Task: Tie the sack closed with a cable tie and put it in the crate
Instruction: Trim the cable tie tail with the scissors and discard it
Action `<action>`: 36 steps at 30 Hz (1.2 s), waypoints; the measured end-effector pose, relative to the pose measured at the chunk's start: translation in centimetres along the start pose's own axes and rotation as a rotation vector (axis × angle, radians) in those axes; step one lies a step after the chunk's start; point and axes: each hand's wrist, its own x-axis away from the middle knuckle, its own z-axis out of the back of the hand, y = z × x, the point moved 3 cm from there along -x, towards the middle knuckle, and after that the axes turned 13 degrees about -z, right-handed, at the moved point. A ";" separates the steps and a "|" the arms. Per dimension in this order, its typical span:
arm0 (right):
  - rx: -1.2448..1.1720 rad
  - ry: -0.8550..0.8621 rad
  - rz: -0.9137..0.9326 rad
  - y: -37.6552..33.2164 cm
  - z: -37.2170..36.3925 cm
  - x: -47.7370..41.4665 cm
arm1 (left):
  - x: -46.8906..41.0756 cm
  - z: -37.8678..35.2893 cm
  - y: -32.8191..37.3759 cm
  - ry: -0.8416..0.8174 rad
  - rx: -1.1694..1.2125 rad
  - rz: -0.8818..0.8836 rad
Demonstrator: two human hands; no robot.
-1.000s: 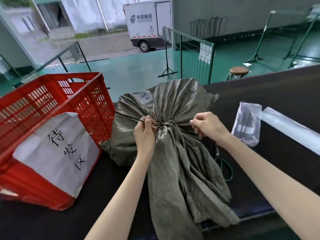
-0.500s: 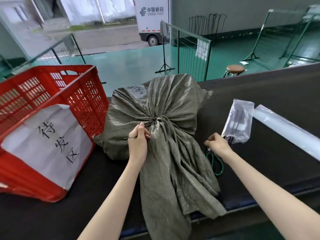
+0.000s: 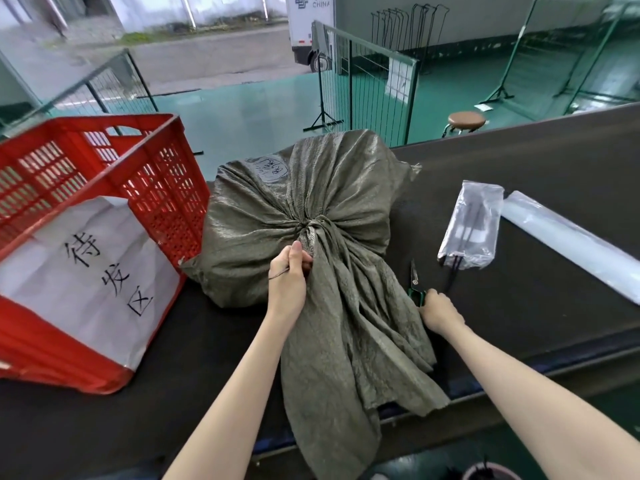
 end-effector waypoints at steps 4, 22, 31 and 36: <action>0.098 0.024 0.004 -0.3 -0.1 0.0 | -0.1 0.5 0.2 0.000 -0.009 -0.005; -0.416 0.086 -0.201 1.3 1.1 -1.0 | -1.4 0.2 -0.3 -0.054 -0.113 -0.109; -0.860 0.119 0.089 -2.9 4.8 0.2 | -2.1 1.0 0.1 -0.033 -0.111 -0.143; -1.101 -0.002 0.326 -6.5 7.2 2.9 | -2.5 1.9 0.6 -0.031 -0.049 -0.095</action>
